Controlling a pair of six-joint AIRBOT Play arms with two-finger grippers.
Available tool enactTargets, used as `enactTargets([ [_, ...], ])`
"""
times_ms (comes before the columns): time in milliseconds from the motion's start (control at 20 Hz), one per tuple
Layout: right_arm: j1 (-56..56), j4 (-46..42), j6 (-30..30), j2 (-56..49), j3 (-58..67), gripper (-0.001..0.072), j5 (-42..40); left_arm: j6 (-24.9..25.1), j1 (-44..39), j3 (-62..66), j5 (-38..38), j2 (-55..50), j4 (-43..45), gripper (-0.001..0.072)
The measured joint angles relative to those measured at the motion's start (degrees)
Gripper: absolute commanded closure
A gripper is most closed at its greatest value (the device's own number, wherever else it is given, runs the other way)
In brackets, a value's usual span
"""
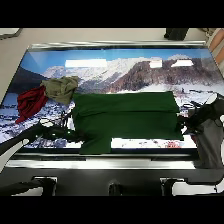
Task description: Fold the shirts.
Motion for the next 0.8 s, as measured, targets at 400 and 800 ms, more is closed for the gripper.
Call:
enactTargets([
  [400, 0.0, -3.9, 0.1, -0.4, -1.7, 0.0152, -0.6, 0.9, -0.1, 0.0, 0.1, 0.2, -0.1, 0.0674],
  [800, 0.0, -0.8, 0.4, -0.3, -2.6, 0.0678, -0.5, 1.8, 0.3, 1.5, 0.1, 2.4, 0.0, 0.0678],
])
